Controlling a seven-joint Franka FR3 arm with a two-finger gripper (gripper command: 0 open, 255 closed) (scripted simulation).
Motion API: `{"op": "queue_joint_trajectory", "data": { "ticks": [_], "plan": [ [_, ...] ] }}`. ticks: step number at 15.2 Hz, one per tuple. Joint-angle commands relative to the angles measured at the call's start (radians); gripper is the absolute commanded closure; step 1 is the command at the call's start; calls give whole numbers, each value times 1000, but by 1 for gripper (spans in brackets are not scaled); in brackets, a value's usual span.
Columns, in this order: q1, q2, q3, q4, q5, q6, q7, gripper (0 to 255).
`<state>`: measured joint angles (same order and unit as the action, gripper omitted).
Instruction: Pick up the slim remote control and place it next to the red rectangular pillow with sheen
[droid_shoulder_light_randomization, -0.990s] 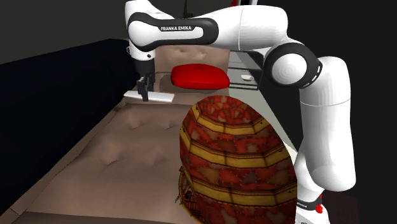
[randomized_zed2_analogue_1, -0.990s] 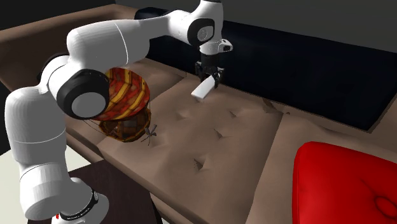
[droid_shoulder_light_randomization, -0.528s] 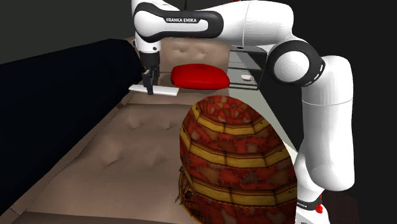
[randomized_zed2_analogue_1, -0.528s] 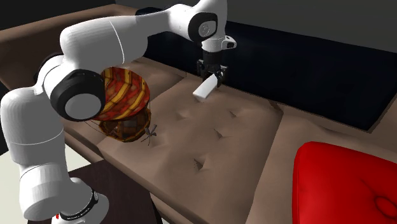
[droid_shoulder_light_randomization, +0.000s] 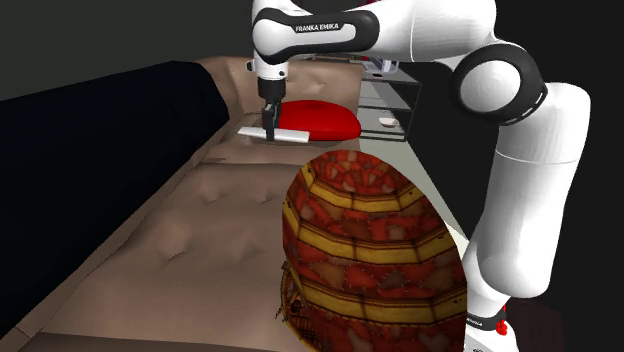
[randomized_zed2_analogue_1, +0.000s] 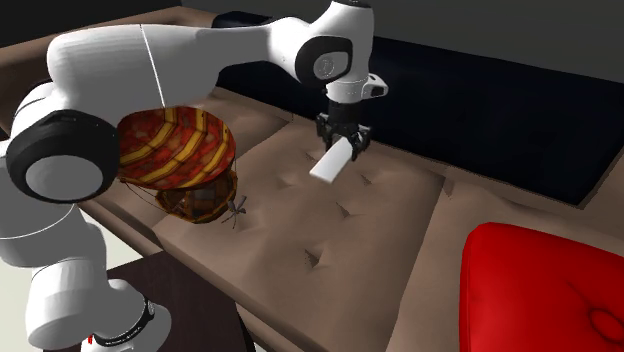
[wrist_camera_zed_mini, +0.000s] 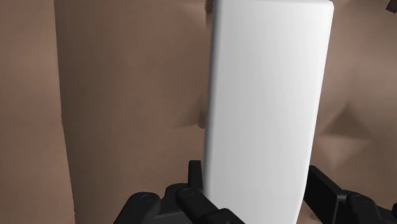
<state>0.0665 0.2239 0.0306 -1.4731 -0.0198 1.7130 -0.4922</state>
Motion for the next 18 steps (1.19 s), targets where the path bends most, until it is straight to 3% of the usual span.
{"op": "queue_joint_trajectory", "data": {
  "ticks": [1, 9, 18],
  "plan": [
    [-30, -25, -18, -32, 5, 8, -49, 255],
    [-134, -88, -89, -117, 19, 31, -226, 255],
    [-251, -83, -176, -111, 36, 30, -431, 255]
  ]
}}
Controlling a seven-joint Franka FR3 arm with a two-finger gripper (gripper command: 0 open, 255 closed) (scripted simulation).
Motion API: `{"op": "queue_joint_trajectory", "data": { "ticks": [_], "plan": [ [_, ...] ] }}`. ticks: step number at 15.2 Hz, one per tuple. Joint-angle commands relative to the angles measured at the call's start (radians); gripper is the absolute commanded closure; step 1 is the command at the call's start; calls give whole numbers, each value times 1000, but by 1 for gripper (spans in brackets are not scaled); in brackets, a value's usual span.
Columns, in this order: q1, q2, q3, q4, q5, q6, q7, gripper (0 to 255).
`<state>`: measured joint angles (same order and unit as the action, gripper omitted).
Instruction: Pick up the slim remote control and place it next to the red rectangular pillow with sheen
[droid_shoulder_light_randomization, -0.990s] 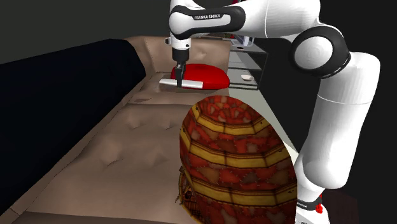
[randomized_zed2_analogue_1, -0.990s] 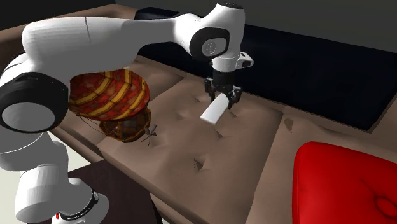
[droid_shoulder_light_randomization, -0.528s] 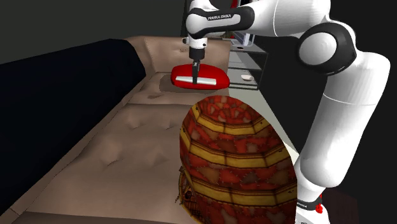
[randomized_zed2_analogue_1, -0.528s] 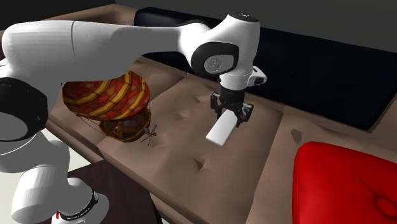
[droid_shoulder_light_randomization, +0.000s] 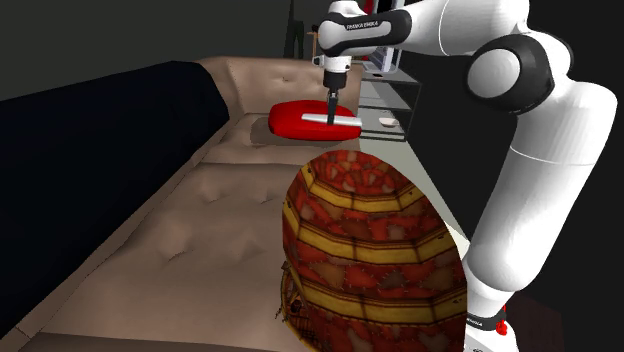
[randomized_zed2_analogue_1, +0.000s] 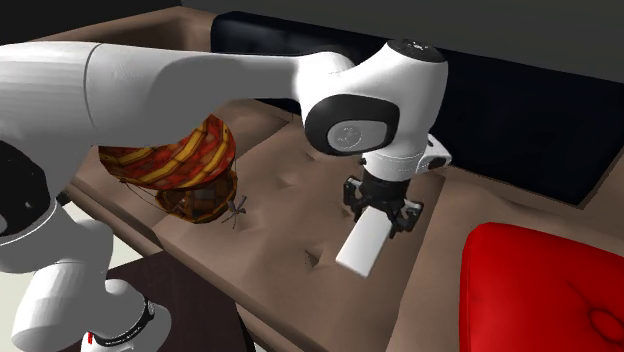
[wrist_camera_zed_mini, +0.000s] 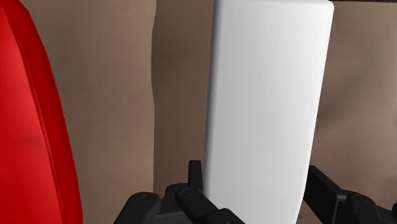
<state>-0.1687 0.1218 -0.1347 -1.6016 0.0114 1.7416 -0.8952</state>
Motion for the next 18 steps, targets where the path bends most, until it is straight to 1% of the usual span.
{"op": "queue_joint_trajectory", "data": {
  "ticks": [1, 5, 18],
  "plan": [
    [-29, 25, -21, 25, 7, 0, -51, 255],
    [-86, 59, -60, 69, 22, -11, -148, 255],
    [-84, 63, -58, -101, 23, 162, -150, 255]
  ]
}}
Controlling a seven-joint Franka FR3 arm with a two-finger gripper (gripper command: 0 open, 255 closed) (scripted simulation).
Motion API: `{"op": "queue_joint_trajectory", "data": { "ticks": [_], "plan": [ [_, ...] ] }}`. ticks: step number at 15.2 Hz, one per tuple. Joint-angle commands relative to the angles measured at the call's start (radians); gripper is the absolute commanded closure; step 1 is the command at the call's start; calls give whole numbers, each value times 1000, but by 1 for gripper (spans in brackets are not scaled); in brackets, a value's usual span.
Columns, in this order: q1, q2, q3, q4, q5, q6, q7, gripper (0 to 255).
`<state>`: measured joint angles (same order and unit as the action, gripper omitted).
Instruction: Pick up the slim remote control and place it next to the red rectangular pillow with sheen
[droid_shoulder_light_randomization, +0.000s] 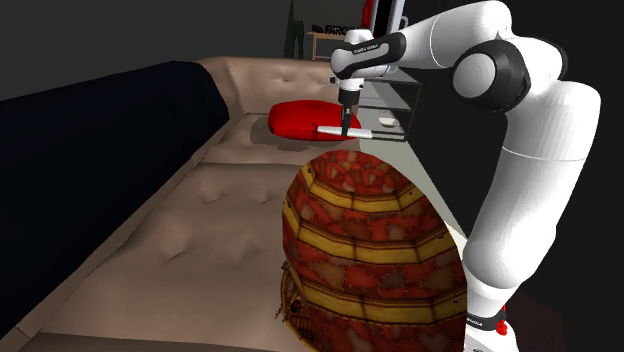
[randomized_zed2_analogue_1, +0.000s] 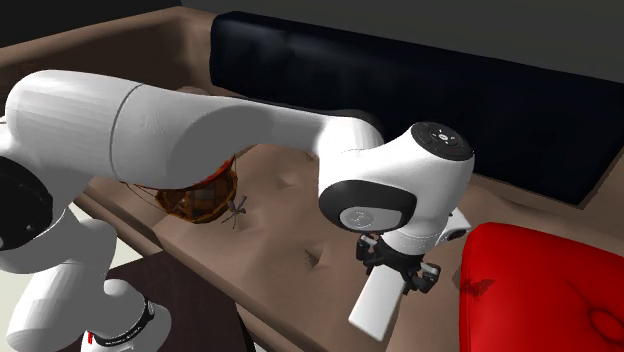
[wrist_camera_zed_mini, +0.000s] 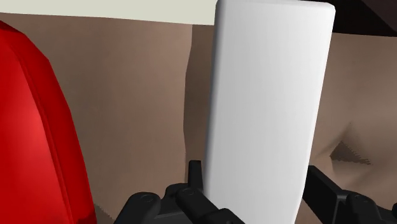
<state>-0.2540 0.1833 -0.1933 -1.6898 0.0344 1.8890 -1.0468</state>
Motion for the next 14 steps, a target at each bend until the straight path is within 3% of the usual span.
{"op": "queue_joint_trajectory", "data": {
  "ticks": [1, 14],
  "plan": [
    [1, 3, 1, -24, 1, 28, 2, 255],
    [0, 46, 4, -144, 12, 190, -6, 255]
  ]
}}
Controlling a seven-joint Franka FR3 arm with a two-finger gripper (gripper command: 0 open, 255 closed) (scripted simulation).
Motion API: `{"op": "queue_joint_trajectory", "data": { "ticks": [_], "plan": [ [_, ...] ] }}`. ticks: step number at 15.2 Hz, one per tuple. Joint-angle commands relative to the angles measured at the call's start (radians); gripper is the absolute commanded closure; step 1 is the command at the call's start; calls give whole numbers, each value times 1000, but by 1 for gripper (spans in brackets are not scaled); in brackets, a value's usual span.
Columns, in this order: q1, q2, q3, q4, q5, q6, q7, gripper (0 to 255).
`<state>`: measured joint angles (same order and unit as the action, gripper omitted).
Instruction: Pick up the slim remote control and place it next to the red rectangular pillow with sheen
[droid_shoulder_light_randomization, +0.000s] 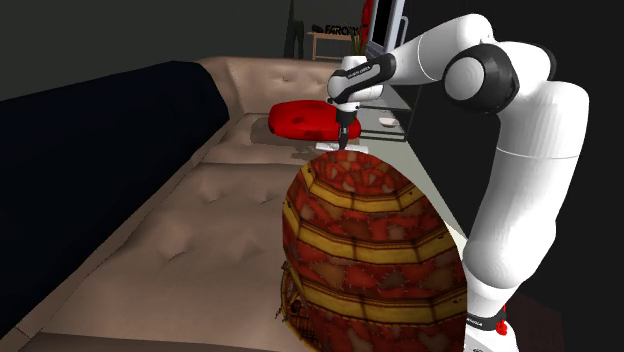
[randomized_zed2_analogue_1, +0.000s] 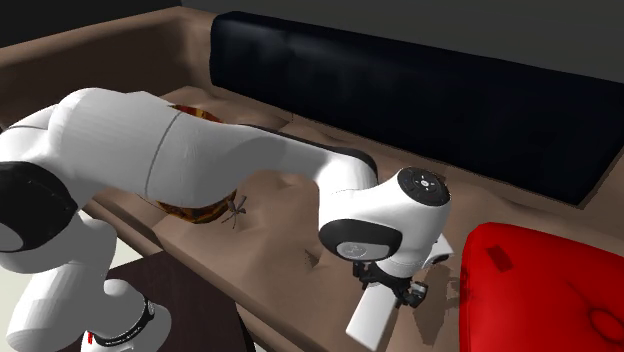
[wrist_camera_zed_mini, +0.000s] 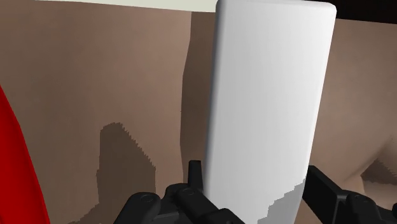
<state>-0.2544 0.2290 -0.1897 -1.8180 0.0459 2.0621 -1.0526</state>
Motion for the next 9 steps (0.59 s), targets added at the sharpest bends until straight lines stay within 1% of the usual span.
{"op": "queue_joint_trajectory", "data": {
  "ticks": [1, 9],
  "plan": [
    [0, 5, 1, -23, 2, 29, -1, 255],
    [-2, 49, 4, -75, 13, 124, -8, 255]
  ]
}}
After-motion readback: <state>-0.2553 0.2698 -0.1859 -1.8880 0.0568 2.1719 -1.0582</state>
